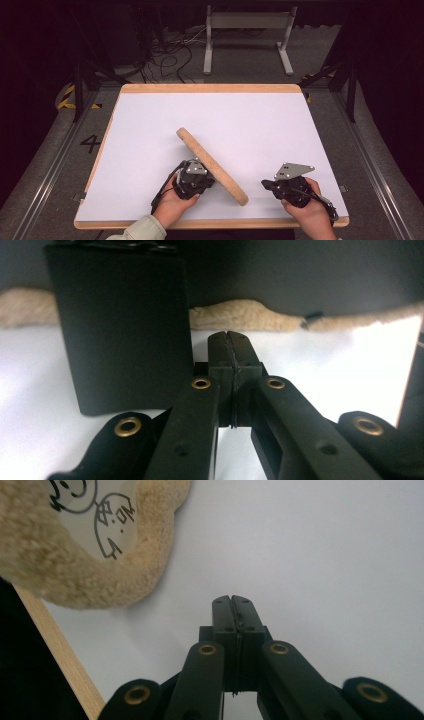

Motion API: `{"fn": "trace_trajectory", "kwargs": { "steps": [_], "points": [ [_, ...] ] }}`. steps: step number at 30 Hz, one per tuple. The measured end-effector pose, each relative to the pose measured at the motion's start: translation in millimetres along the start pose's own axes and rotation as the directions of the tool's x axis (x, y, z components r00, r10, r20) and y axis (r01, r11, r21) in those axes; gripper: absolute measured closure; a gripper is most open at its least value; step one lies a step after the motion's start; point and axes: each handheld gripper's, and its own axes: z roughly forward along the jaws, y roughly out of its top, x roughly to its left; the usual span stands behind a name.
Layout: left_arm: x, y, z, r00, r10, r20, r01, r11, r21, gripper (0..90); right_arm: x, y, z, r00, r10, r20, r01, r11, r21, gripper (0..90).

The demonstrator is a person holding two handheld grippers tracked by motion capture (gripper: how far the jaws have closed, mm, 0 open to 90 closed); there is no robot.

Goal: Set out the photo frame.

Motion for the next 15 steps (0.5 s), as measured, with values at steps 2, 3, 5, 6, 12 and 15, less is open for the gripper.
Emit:
{"fn": "trace_trajectory", "kwargs": {
  "steps": [2,3,5,6,12,15],
  "points": [
    [5.6,-1.5,-2.5,0.9998,-0.019,-0.006,0.019,0.9998,-0.005,90.0,0.2,0.2,0.5,1.0000,-0.004,-0.004,0.004,1.000,0.000,90.0],
    [7.4,-2.0,-3.2,0.9997,-0.024,-0.010,0.024,0.9997,-0.008,90.0,0.4,0.4,0.7,1.0000,-0.005,-0.003,0.005,1.000,0.001,90.0],
    [9.8,-2.9,-5.1,0.9991,-0.042,-0.003,0.042,0.9991,-0.006,90.0,1.0,0.6,1.0,1.0000,-0.007,-0.004,0.007,1.000,0.005,90.0],
    [10.8,-3.0,-5.5,0.9991,-0.042,-0.008,0.042,0.9991,-0.009,90.0,1.5,0.8,1.2,1.0000,-0.006,-0.005,0.006,1.000,0.005,90.0],
    [14.8,-4.1,-9.0,0.9979,-0.057,-0.032,0.057,0.9983,-0.011,90.0,4.4,1.5,2.4,0.9999,-0.012,-0.005,0.012,1.000,0.007,90.0],
    [20.1,-5.1,-11.4,0.9957,-0.085,-0.037,0.084,0.9963,-0.014,90.0,5.7,2.0,3.3,0.9998,-0.021,-0.008,0.021,1.000,0.009,90.0]
  ]
}}
